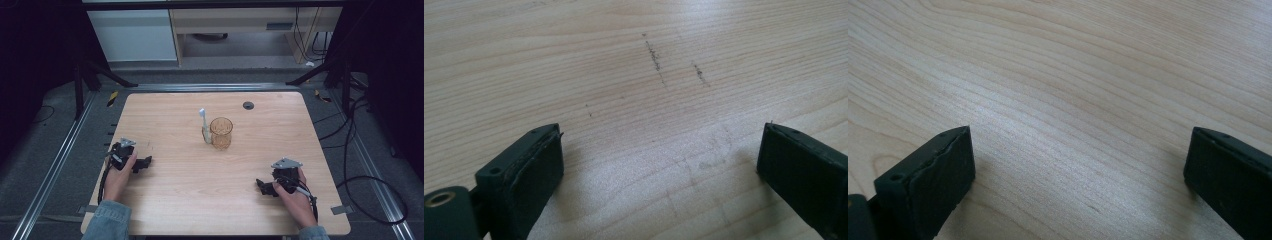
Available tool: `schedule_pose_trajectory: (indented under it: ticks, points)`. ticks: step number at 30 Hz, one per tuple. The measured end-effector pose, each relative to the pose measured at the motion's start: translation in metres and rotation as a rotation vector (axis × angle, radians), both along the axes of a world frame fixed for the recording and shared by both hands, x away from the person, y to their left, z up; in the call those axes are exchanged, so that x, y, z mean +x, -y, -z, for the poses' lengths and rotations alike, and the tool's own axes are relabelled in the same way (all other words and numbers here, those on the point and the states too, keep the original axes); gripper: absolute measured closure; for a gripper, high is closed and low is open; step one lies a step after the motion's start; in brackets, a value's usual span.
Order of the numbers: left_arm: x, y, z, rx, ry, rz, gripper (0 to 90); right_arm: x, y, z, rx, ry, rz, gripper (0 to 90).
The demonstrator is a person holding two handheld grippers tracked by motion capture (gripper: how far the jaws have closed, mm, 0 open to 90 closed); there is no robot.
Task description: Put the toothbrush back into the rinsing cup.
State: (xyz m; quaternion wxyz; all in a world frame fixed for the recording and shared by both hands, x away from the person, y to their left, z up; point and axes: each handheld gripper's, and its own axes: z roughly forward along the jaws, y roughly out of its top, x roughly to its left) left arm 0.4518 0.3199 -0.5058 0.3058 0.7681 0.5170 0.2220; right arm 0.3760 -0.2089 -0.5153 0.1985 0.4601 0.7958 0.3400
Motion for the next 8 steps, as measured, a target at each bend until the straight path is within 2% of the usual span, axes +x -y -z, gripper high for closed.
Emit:
schedule_pose_trajectory:
  ticks: [4, 8]
  points:
    - [0.0011, -0.0015, 0.0027, -0.009, 0.021, 0.009, 1.7, 0.0000, 0.0000, 0.0000, 0.000, 0.000, 0.000, 0.4]
    - [0.0016, -0.0016, 0.0027, -0.008, 0.019, 0.014, 1.3, 0.0000, 0.0000, 0.0000, 0.000, 0.000, 0.000, 0.3]
